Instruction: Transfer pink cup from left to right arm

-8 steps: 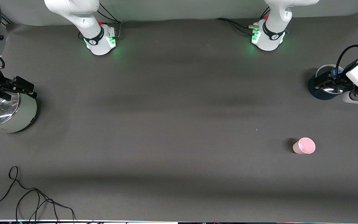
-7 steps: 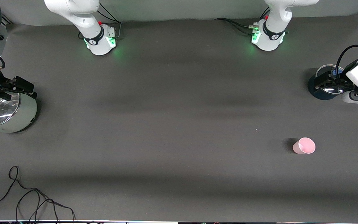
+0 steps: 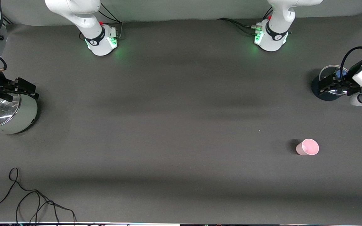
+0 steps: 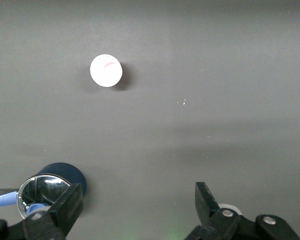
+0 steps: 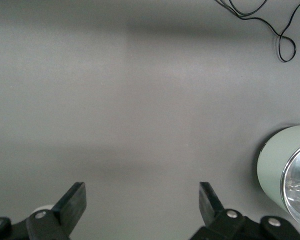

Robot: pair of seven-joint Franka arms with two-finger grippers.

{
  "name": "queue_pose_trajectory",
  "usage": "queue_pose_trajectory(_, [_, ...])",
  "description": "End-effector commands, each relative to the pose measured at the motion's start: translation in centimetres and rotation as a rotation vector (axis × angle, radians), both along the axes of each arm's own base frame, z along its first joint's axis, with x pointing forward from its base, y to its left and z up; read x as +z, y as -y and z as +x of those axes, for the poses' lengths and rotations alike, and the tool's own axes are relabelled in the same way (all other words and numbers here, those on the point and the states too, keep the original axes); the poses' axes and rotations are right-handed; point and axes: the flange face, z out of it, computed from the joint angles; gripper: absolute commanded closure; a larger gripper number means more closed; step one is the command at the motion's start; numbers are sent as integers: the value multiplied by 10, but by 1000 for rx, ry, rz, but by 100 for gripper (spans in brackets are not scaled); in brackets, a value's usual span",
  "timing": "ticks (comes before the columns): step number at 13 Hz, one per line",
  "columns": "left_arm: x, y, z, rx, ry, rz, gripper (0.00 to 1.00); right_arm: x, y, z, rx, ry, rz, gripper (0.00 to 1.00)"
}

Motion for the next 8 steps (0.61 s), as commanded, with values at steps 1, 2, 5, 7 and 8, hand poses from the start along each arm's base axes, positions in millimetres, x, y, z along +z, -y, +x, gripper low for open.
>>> queue_pose_trajectory(1, [4, 1, -3, 18, 14, -8, 0, 1, -4, 0, -14, -21, 11, 0])
queue_pose_trajectory(2, [3, 2, -3, 17, 8, -8, 0, 1, -3, 0, -15, -23, 11, 0])
queue_pose_trajectory(5, [2, 1, -3, 24, -2, -10, 0, 1, -1, 0, -17, -26, 11, 0])
queue_pose_trajectory(7, [-2, -7, 3, 34, 8, -10, 0, 1, -1, -1, -18, -26, 11, 0])
queue_pose_trajectory(8, [-3, -11, 7, 43, 15, -12, 0, 1, 0, -1, -20, -26, 11, 0])
